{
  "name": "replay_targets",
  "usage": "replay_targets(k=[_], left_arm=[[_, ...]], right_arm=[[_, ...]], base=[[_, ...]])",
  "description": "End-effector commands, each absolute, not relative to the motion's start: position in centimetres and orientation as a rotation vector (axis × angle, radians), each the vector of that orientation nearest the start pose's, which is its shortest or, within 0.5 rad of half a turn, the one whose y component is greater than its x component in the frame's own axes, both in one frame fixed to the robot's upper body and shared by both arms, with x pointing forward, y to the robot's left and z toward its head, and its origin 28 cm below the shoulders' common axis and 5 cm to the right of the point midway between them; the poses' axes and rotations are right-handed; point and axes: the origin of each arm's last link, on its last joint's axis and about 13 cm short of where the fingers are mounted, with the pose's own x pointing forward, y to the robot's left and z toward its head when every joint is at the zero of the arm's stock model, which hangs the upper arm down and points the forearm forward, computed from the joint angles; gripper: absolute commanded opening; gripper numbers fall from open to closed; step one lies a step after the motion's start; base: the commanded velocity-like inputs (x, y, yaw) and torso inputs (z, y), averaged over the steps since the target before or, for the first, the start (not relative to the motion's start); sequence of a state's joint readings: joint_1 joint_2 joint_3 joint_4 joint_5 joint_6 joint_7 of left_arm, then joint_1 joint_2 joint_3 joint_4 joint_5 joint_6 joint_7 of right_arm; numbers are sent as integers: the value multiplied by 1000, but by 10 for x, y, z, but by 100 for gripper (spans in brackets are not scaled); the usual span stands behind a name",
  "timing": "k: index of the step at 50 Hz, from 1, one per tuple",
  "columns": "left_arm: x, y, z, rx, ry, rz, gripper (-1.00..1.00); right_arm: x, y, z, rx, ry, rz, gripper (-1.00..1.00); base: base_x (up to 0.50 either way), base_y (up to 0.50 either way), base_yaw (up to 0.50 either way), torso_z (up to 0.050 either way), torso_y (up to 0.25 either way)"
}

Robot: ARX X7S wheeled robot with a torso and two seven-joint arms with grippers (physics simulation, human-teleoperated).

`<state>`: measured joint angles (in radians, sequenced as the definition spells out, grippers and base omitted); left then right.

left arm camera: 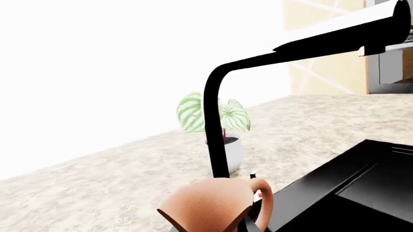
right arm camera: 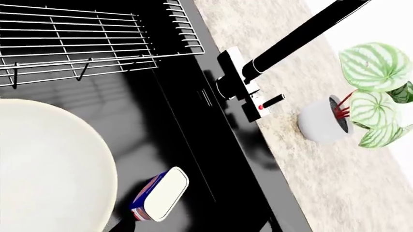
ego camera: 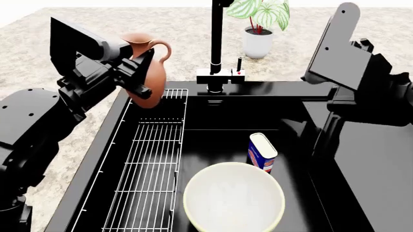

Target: Pick the jug and bowl and place them in the sink. Then turn on the water.

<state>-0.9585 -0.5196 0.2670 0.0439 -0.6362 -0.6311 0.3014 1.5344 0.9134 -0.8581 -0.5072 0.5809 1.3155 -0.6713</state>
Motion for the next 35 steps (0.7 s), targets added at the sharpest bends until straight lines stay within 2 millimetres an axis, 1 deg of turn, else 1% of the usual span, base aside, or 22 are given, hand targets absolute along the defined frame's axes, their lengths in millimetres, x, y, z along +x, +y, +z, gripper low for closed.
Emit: replay_targets(k=[1, 16, 22, 35], left_arm=[[329, 260, 262, 107, -239, -618, -100], [326, 235, 256, 89, -218, -638, -100], [326, 225, 254, 85, -207, -627, -100], [325, 200, 252, 88, -197, -627, -100]], right_arm=[[241, -201, 341, -841, 323, 576, 100], [226, -206, 333, -803, 303, 553, 100], [223, -206, 330, -791, 296, 552, 100], [217, -210, 331, -767, 277, 520, 100]], base=[[0, 0, 0, 0, 0], [0, 0, 0, 1, 2], [0, 0, 0, 0, 0], [0, 0, 0, 1, 2]])
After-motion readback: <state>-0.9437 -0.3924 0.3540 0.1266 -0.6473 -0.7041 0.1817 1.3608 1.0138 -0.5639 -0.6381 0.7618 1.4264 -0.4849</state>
